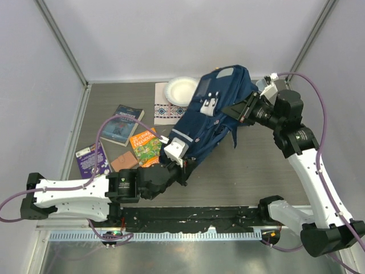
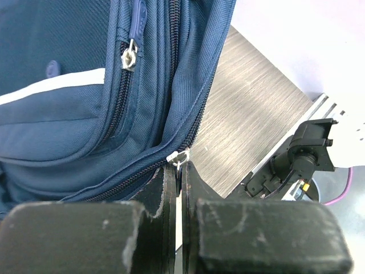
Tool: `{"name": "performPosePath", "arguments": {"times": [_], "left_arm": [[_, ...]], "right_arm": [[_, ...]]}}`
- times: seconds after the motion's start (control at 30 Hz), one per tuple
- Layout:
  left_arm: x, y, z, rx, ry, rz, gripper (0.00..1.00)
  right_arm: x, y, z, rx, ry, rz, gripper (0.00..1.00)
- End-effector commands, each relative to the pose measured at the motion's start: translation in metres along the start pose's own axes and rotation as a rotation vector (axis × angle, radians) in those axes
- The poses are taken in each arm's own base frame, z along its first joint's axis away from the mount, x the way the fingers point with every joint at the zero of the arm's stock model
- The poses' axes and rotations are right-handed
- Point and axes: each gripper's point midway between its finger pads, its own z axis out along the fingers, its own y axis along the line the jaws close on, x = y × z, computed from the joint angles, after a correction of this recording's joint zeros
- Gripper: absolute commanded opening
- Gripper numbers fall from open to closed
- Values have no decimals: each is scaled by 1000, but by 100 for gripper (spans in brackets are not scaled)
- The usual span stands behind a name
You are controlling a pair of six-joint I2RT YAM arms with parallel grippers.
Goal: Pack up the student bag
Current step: Unzip the student bag at the center of the board.
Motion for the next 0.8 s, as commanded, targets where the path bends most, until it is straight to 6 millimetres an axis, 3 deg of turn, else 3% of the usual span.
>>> {"name": "performPosePath", "arguments": {"times": [0.0, 0.03, 0.1, 0.13, 0.27, 0.3, 0.4, 0.43, 0.5, 0.57, 0.6, 0.67, 0.7, 0.77], "left_arm": [[2, 8, -3, -7, -4, 60, 0], [11, 8, 0, -4, 12, 68, 0], [27, 3, 8, 8, 42, 62, 0], [36, 3, 12, 3, 59, 58, 0], [66, -9, 30, 22, 94, -11, 0], [87, -7, 36, 12, 133, -22, 0], [93, -21, 50, 25, 129, -81, 0], [108, -21, 58, 8, 164, -67, 0], [112, -30, 66, 7, 183, -86, 0], [127, -31, 75, -14, 215, -84, 0], [126, -34, 78, -16, 216, -92, 0], [135, -32, 84, -44, 234, -94, 0], [134, -33, 86, -50, 232, -103, 0], [139, -30, 90, -74, 237, -112, 0]], "right_arm": [[-38, 72, -18, -307, -170, -184, 1], [-29, 46, -7, -241, -161, -154, 1], [-17, 15, -1, -153, -157, -120, 1], [-10, -12, 7, -71, -160, -100, 1], [13, -90, 13, 218, -103, -115, 1], [14, -103, 13, 265, -103, -120, 1], [22, -151, 16, 396, -61, -116, 1], [28, -172, 21, 448, -14, -86, 1], [36, -195, 22, 505, 48, -52, 1], [52, -220, 22, 583, 126, 1, 14], [52, -227, 20, 608, 135, 12, 27], [55, -233, 11, 647, 140, 18, 39], [55, -238, 5, 675, 126, 13, 61], [52, -241, -9, 729, 94, -5, 74]]}}
